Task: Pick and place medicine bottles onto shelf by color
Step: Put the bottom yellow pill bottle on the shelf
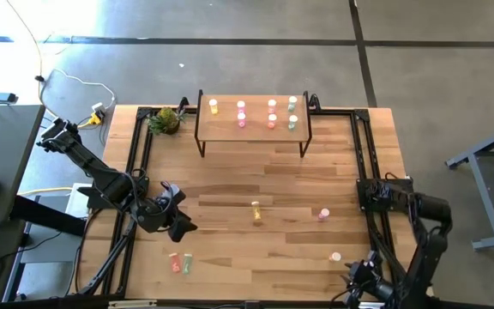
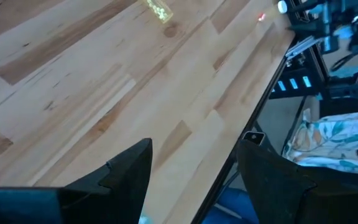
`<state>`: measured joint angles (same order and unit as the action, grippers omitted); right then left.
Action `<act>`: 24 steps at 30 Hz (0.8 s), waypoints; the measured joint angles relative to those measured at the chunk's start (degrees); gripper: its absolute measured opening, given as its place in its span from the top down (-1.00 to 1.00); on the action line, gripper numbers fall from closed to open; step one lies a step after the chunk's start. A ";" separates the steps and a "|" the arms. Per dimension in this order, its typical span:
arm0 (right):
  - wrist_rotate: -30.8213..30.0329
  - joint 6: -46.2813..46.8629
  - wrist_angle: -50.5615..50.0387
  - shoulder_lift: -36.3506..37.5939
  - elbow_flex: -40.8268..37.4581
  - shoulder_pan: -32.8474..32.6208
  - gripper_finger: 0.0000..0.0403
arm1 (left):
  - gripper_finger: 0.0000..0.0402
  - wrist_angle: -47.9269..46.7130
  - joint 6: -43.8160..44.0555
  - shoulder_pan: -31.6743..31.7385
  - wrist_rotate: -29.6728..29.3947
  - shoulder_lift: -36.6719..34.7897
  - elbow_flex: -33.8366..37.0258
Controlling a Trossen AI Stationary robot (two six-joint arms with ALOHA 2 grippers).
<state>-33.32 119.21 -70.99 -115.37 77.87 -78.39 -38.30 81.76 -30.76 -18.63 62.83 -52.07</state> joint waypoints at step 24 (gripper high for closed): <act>3.92 4.85 3.56 -2.45 0.00 4.44 -0.09 | -0.12 2.55 -2.33 0.00 2.88 0.00 0.00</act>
<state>-29.41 124.06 -67.43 -117.82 77.87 -73.95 -35.75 79.43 -30.76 -15.75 62.83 -52.07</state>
